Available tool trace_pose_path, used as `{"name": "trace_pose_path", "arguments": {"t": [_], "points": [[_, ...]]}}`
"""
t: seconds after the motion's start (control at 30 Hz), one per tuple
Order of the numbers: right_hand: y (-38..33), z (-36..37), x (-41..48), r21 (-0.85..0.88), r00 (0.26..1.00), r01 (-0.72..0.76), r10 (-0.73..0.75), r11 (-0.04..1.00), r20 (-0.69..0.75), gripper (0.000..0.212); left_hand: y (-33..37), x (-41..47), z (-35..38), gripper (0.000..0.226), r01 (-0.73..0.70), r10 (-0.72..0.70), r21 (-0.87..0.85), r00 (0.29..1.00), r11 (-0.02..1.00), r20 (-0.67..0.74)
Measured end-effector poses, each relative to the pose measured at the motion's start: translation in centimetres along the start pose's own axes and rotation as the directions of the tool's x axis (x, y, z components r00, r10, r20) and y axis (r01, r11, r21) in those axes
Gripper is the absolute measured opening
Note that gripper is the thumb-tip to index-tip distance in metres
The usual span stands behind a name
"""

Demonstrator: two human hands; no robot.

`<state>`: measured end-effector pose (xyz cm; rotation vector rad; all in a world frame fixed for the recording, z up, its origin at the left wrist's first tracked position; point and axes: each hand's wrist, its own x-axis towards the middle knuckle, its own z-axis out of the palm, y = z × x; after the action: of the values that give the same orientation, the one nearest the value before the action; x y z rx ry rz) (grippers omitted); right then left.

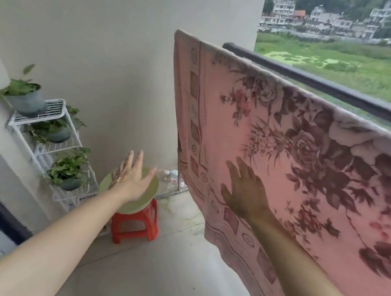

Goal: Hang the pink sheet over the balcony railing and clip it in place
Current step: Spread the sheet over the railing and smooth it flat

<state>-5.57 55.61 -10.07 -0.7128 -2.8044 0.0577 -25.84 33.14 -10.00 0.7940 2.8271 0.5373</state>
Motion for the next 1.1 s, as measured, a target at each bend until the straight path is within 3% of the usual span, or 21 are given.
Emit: {"name": "trace_pose_path", "arguments": {"t": [0.2, 0.4, 0.6, 0.8, 1.0, 1.1], "points": [[-1.0, 5.3, 13.3, 0.072, 0.984, -0.027, 0.013, 0.997, 0.180, 0.059, -3.5, 10.1, 0.5, 0.082, 0.108, -0.106, -0.021, 0.991, 0.994, 0.076], [-3.0, 9.3, 23.4, 0.022, 0.960, 0.044, -0.049, 0.999, 0.277, 0.058, -6.4, 20.8, 1.0, 0.080, 0.084, -0.079, -0.045, 0.992, 0.995, 0.102], [-4.2, 12.0, 34.7, -0.056, 0.978, 0.062, -0.050, 0.996, 0.204, 0.060, -9.1, 36.2, 1.5, 0.082, 0.020, -0.010, -0.097, 0.994, 0.995, 0.106], [-6.0, 15.7, 43.6, -0.228, 0.958, 0.093, -0.024, 0.969, 0.285, 0.066, -11.2, 51.3, 2.1, 0.087, -0.032, 0.081, -0.235, 0.976, 0.971, 0.203], [-8.7, 18.2, 52.3, -0.361, 0.975, 0.111, -0.031, 0.926, 0.218, 0.065, -10.1, 64.0, 2.4, 0.095, 0.024, 0.113, -0.447, 0.954, 0.894, 0.278], [-9.3, 19.4, 56.0, -0.385, 0.995, 0.056, -0.021, 0.921, 0.094, 0.075, -7.4, 69.6, 2.8, 0.092, 0.004, 0.156, -0.506, 0.949, 0.862, 0.274]]}}
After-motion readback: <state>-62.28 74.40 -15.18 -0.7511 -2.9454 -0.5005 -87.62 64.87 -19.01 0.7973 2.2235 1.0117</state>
